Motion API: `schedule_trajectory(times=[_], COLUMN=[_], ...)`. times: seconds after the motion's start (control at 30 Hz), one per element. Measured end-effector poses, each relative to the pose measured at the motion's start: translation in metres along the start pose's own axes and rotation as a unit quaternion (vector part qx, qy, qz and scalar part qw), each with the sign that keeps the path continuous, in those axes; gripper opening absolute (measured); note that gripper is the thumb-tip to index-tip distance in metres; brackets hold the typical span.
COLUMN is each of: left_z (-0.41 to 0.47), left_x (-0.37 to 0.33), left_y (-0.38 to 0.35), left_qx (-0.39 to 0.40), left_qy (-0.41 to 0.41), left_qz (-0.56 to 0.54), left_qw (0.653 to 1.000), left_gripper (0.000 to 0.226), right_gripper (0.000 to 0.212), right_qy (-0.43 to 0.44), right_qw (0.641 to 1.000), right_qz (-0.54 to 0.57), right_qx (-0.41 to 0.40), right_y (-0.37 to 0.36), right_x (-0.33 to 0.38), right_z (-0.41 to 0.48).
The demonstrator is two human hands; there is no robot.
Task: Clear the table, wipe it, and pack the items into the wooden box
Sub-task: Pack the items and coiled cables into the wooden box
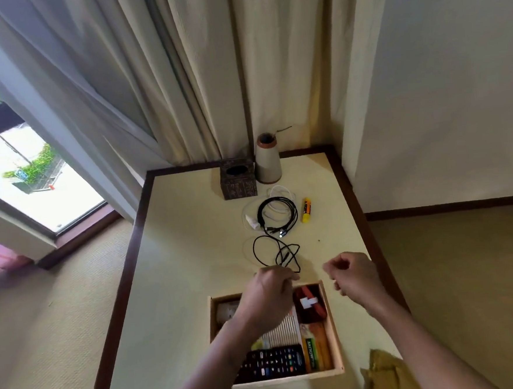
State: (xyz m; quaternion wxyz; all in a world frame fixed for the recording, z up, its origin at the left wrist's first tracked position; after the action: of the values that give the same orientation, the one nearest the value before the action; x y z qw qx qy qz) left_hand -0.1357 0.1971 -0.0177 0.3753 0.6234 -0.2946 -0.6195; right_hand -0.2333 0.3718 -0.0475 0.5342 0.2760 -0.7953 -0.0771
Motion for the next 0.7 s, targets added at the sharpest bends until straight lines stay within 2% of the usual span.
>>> schedule_trajectory(times=[0.13, 0.2, 0.27, 0.37, 0.47, 0.57, 0.7], left_z=[0.064, 0.098, 0.128, 0.162, 0.186, 0.200, 0.205], left_x=[0.048, 0.080, 0.112, 0.155, 0.180, 0.192, 0.201], left_y=[0.027, 0.028, 0.018, -0.001, -0.017, -0.027, -0.036], left_qx=[-0.066, -0.063, -0.026, 0.040, 0.076, 0.087, 0.080], left_qy=[0.080, 0.122, 0.170, 0.257, 0.297, 0.336, 0.391], left_qz=[0.006, 0.017, 0.028, 0.038, 0.045, 0.030, -0.009], left_qw=[0.995, 0.990, 0.985, 0.965, 0.951, 0.937, 0.917], left_gripper=[0.031, 0.032, 0.030, 0.023, 0.030, 0.034, 0.039], right_gripper=[0.015, 0.015, 0.016, 0.020, 0.018, 0.023, 0.030], right_qy=[0.052, 0.075, 0.084, 0.069, 0.039, -0.020, -0.036], right_qw=[0.998, 0.995, 0.992, 0.990, 0.990, 0.990, 0.988], right_qz=[-0.002, -0.031, -0.057, -0.077, -0.103, -0.105, -0.125], right_qx=[-0.039, -0.055, -0.073, -0.096, -0.092, -0.088, -0.080], right_y=[-0.008, -0.018, -0.029, -0.042, -0.054, -0.063, -0.074], right_x=[0.031, 0.045, 0.053, 0.056, 0.053, 0.041, 0.027], right_z=[0.062, 0.097, 0.131, 0.175, 0.207, 0.224, 0.236])
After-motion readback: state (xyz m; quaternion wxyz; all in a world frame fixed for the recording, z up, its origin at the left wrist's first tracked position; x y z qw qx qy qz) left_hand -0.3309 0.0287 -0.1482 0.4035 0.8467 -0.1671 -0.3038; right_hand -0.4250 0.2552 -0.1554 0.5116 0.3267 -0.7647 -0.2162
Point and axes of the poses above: each hand's wrist, its own z-axis towards the middle knuckle, its own y-axis out of the back of the hand, x = y × z, the point moved 7 cm from there along z, towards the middle knuckle, and after that the axes turned 8 degrees about z, right-handed, at the moved point
